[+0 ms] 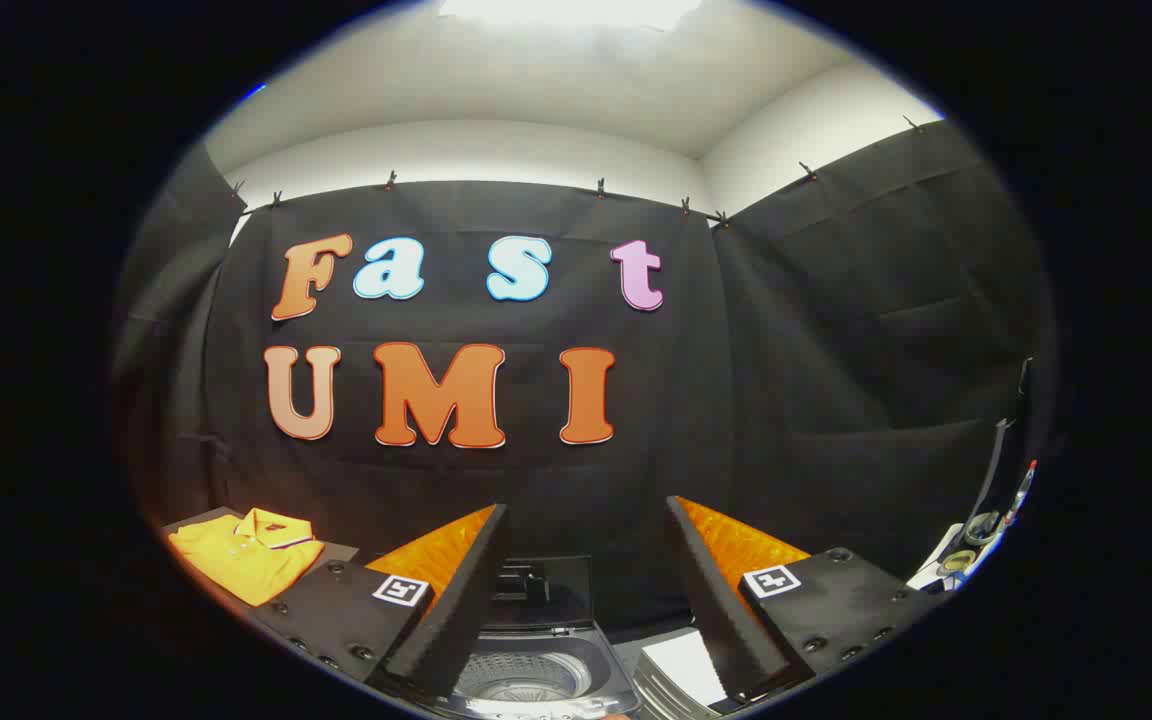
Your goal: Put the clothes into the washing machine and then close the washing machine lid.
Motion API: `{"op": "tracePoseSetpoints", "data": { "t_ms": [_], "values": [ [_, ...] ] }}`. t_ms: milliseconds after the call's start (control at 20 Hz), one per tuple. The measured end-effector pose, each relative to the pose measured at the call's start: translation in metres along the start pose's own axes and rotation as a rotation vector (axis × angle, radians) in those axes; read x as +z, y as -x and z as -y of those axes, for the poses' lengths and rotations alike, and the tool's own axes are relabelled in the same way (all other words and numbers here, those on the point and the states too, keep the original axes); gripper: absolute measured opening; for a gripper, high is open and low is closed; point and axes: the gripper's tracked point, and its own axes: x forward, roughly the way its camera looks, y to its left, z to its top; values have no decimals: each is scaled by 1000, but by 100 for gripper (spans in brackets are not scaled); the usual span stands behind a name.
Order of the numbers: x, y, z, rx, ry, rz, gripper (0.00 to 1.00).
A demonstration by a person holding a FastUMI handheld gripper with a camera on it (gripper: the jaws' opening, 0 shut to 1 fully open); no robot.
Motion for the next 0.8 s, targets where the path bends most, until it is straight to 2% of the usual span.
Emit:
{"op": "tracePoseSetpoints", "data": {
  "t_ms": [800],
  "values": [
    [-1,-4,-11,3,-8,-14,98]
  ]
}}
